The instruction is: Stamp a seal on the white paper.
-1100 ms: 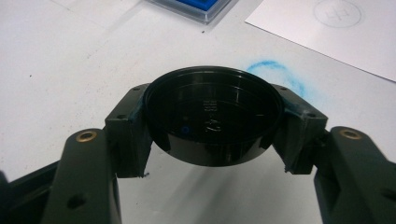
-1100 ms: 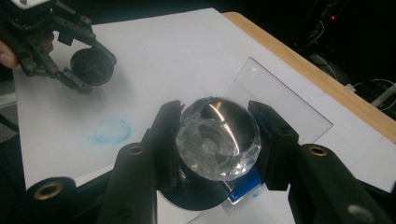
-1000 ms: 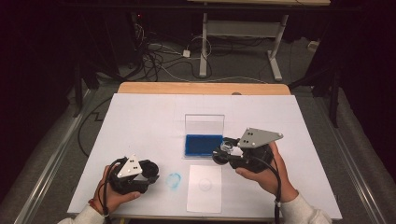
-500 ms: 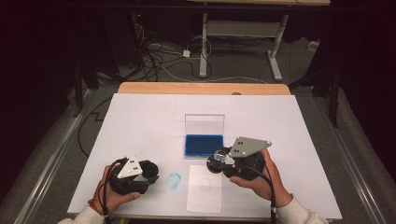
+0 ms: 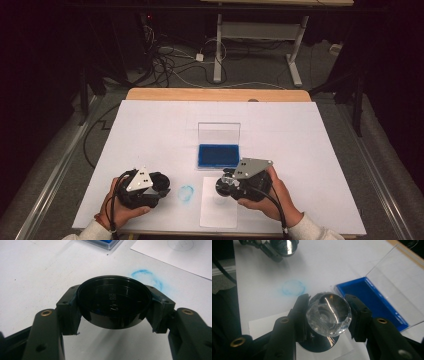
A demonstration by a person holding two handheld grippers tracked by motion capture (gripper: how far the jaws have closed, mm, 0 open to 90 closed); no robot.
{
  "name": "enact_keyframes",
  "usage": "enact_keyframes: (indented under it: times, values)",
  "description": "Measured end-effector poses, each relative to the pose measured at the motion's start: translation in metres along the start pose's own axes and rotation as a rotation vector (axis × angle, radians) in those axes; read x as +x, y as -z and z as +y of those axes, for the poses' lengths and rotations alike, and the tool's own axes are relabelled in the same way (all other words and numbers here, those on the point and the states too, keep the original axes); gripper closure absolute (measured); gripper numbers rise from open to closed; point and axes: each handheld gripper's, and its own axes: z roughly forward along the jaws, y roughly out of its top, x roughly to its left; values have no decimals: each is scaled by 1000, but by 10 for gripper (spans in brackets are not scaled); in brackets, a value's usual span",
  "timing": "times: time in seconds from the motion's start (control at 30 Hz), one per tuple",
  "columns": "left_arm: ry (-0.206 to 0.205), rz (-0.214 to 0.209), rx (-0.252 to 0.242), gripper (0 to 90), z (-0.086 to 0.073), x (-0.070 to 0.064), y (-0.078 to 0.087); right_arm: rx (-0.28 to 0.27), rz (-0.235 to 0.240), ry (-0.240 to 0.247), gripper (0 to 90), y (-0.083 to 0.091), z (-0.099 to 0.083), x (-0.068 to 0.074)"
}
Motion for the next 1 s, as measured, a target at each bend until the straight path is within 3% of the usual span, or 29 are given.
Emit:
enact_keyframes:
  times: [0.4,1.0]
  values:
    - [-1,0,2,366,0,0,0,63,35,18,575,-24,-11,10]
    - [-1,-3,4,365,0,0,0,93,30,25,575,-42,-18,14]
